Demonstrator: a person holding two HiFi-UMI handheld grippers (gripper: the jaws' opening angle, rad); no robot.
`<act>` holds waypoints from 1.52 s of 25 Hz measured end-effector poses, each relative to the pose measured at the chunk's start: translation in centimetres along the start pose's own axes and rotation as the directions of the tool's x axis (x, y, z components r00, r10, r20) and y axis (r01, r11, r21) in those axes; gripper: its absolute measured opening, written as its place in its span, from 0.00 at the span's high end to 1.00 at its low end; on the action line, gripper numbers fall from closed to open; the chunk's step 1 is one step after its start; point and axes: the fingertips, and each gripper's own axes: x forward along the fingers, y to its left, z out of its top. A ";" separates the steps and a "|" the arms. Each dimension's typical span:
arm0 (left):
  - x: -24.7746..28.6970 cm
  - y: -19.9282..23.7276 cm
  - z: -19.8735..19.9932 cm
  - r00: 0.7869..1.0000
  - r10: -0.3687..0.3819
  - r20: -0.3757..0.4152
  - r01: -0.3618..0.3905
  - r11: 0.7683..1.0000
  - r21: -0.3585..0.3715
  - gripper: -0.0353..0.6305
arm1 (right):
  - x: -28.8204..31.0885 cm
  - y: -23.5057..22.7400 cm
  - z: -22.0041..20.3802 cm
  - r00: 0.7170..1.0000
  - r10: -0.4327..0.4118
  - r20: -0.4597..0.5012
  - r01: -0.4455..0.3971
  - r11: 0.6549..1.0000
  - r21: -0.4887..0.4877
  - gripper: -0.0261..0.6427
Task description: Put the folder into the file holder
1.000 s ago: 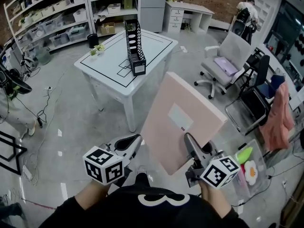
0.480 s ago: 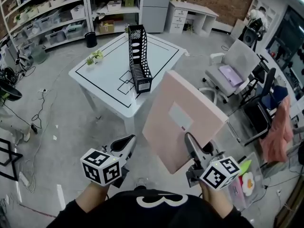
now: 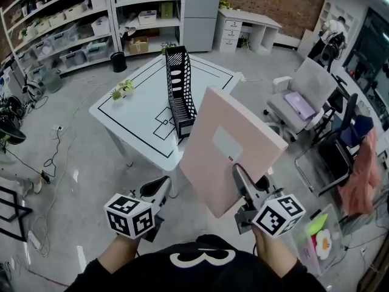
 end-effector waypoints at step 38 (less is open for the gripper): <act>13.9 15.6 17.9 0.985 0.112 0.134 -0.120 0.991 0.054 0.94 | 29.4 -5.9 14.5 0.979 -0.032 0.202 0.067 0.983 -0.171 0.76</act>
